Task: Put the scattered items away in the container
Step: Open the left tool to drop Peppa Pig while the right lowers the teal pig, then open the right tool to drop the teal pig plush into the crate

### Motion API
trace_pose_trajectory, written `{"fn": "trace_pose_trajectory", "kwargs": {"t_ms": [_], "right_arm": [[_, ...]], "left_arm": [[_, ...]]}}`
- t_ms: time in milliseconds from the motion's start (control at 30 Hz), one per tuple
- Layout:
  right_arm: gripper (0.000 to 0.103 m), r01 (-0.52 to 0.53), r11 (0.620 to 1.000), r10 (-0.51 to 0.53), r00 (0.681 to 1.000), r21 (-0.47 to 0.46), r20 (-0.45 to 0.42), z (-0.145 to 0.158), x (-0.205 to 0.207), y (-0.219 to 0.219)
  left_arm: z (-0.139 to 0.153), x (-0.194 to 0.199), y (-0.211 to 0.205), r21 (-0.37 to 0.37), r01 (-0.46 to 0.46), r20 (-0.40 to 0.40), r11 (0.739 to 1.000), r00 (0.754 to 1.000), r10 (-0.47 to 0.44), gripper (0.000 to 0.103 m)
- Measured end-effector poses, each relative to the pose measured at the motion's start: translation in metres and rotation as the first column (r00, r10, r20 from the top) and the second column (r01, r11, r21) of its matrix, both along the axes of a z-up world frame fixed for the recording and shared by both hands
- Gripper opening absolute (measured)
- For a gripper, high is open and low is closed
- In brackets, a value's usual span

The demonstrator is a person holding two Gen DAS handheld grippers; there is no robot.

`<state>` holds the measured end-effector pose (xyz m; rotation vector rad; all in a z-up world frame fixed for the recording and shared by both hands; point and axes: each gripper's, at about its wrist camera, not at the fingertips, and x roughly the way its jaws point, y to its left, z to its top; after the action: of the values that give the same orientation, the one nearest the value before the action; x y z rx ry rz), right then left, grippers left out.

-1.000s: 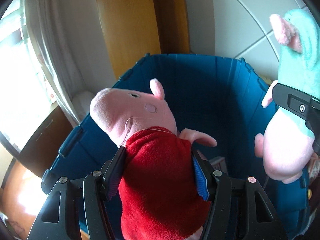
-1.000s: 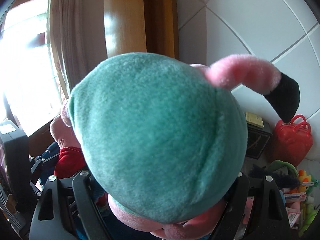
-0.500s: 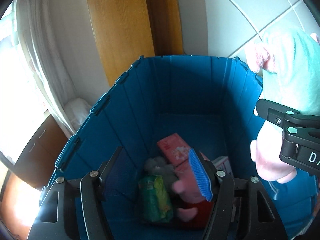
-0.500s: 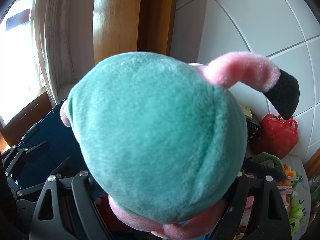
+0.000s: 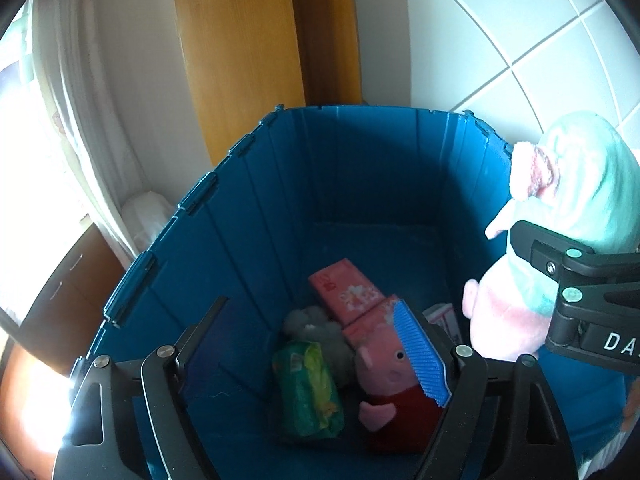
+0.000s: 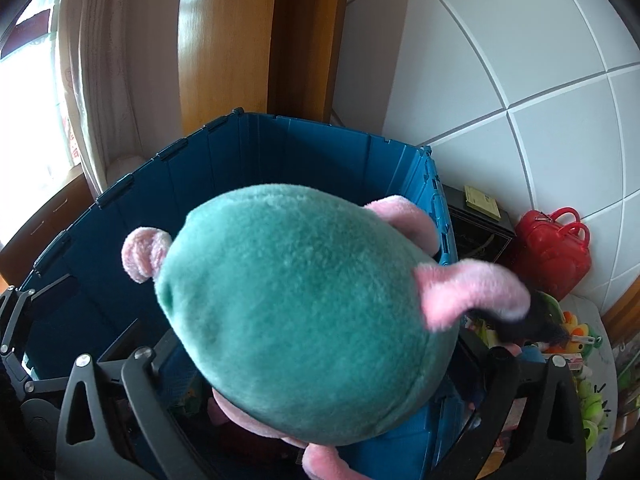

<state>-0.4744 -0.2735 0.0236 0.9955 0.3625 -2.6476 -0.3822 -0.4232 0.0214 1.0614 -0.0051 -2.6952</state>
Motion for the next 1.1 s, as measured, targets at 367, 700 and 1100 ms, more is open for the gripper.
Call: {"fn": "trace_pose_trajectory", "kwargs": {"t_ms": [367,700,1100], "right_arm": [[0.103,-0.04,0.997,0.037,0.999,0.067,0.038,-0.013,0.073,0.0],[0.103,-0.15,0.981,0.137,0.984,0.119,0.11,-0.006,0.088,-0.002],[0.103,-0.003,0.944,0.062,0.984,-0.33,0.169,0.023,0.061,0.05]], "left_arm": [[-0.006,0.011,0.002,0.008,-0.011,0.004,1.0,1.0,0.011,0.083],[-0.01,0.012,0.006,0.008,-0.026,0.013,1.0,1.0,0.026,0.083],[-0.001,0.026,0.032,0.098,0.065,-0.014,0.993,0.998,-0.064,0.083]]}}
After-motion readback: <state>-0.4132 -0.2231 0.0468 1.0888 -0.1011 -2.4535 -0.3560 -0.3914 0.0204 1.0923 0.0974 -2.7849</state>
